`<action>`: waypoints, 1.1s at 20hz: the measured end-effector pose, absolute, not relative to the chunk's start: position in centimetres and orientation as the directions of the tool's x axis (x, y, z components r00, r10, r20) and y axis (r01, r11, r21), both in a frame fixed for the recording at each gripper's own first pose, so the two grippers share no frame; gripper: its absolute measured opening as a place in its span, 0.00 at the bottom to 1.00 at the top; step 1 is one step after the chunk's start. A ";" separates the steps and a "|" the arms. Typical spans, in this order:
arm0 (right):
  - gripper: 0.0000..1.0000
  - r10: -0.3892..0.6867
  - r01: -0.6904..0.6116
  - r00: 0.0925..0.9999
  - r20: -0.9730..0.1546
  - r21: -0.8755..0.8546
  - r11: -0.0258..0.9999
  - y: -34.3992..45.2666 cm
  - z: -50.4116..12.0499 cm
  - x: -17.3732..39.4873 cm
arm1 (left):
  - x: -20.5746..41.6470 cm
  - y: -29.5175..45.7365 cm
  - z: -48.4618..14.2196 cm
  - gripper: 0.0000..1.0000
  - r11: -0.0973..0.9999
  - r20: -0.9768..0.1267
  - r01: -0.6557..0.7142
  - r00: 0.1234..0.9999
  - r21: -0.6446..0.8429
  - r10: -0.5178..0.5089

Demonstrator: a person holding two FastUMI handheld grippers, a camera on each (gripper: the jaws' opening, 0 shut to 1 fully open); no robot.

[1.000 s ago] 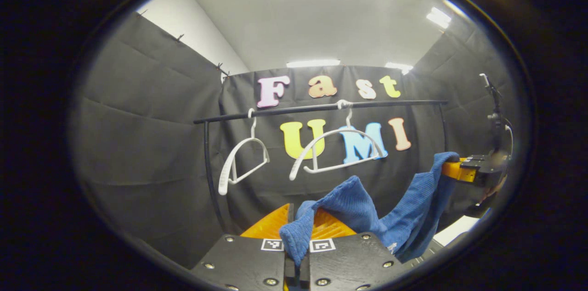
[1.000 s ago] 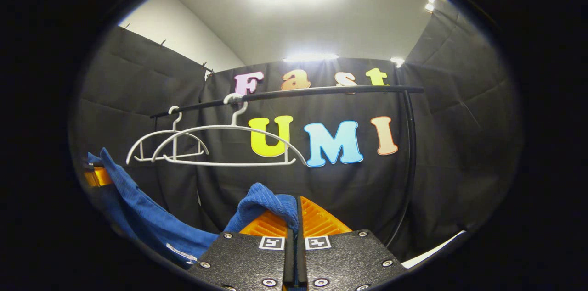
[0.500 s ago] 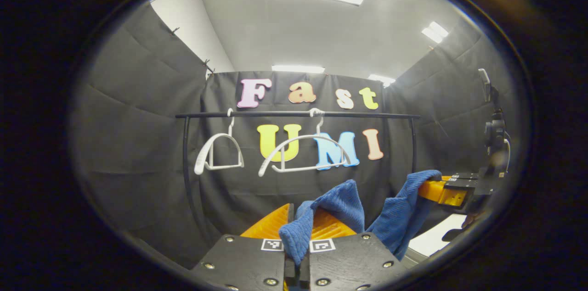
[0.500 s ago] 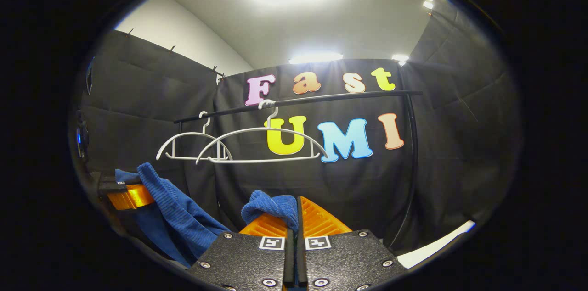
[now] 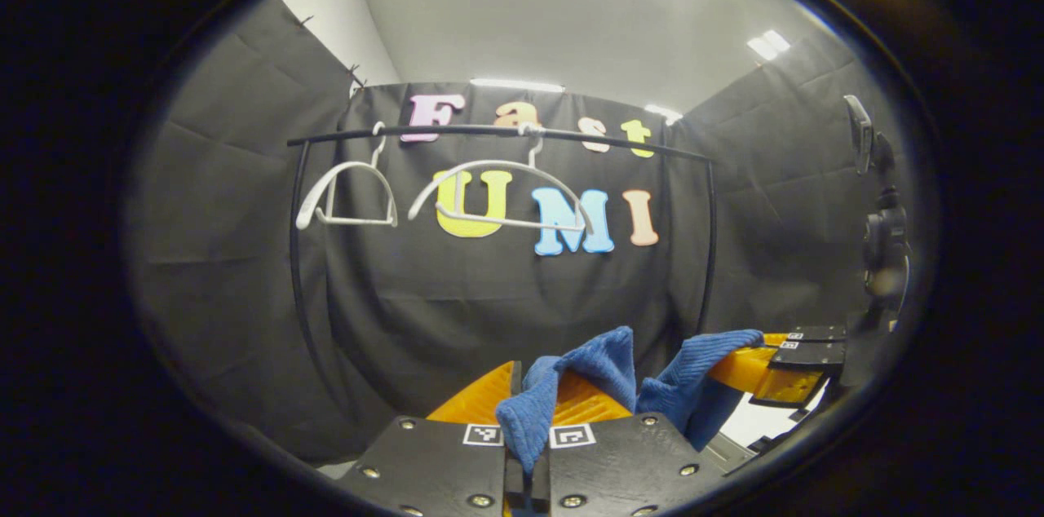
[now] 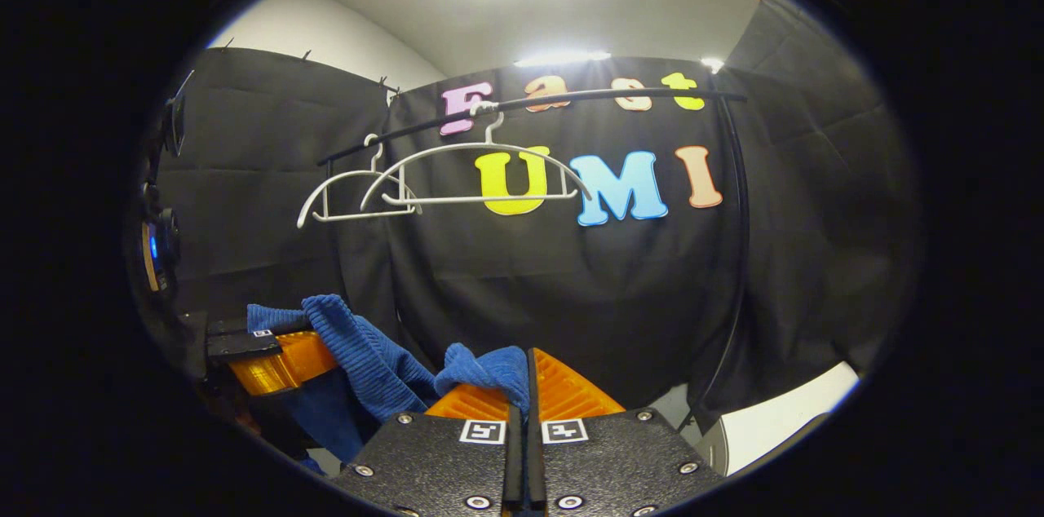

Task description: Grasp the clothes on the hanger with both hands and then place them into the laundry hamper below.

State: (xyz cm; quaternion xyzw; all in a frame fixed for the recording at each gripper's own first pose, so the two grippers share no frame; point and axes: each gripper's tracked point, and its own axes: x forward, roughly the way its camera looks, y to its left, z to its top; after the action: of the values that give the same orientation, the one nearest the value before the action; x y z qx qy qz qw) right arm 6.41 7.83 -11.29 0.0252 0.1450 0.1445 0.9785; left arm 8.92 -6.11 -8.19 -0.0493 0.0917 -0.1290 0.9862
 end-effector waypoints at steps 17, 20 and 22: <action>0.02 0.193 -0.264 0.768 -0.611 -0.027 0.964 4.9 -28.5 2.0 | 5.2 -5.6 -26.4 0.09 0.981 -0.510 0.174 0.838 -0.086 -0.194; 0.02 0.168 -0.261 0.728 -0.665 -0.042 0.964 4.1 -30.9 0.4 | 4.1 -5.4 -28.8 0.09 0.982 -0.562 0.180 0.807 -0.062 -0.183; 0.02 0.145 -0.268 0.705 -0.695 -0.071 0.961 3.8 -32.0 -0.1 | 3.3 -5.6 -30.1 0.05 0.981 -0.588 0.190 0.788 -0.051 -0.183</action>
State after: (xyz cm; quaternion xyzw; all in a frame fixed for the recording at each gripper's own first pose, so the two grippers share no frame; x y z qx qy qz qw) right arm -0.12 3.78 -32.04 -0.0836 0.3675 0.1123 0.9194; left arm 3.34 -5.59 -30.09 0.0053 0.3103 -0.0986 0.9455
